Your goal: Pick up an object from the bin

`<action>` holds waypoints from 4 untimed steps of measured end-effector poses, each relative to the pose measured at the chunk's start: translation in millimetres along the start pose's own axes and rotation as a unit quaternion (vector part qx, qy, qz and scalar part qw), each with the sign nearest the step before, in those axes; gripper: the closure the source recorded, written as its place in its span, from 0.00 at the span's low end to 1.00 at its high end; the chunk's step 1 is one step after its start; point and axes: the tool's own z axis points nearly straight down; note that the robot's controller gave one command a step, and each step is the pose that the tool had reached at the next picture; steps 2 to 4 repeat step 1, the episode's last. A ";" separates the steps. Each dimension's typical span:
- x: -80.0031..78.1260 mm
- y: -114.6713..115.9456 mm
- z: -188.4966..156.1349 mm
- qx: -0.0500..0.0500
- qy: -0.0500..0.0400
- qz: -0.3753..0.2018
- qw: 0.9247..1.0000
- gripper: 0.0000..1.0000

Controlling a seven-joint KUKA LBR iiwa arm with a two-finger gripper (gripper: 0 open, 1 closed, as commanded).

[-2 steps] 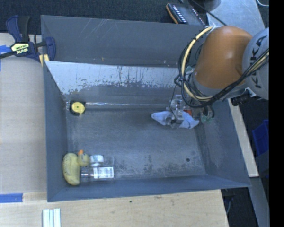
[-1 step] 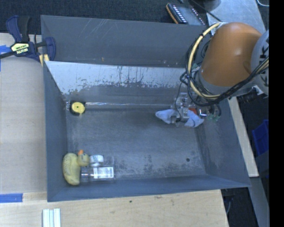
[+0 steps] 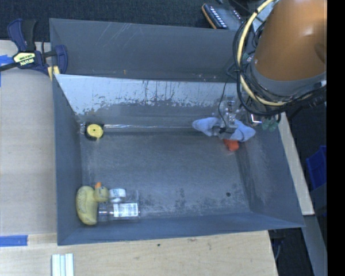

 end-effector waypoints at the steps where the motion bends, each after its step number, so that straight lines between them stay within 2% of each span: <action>1: 3.8 -4.5 62.1 0.000 -0.004 -0.005 1.000 1.00; 4: 3.8 -4.5 62.1 0.000 -0.004 -0.005 1.000 1.00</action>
Offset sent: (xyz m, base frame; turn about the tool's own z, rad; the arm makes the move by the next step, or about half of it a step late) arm -0.0077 0.0019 -0.0211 -0.0371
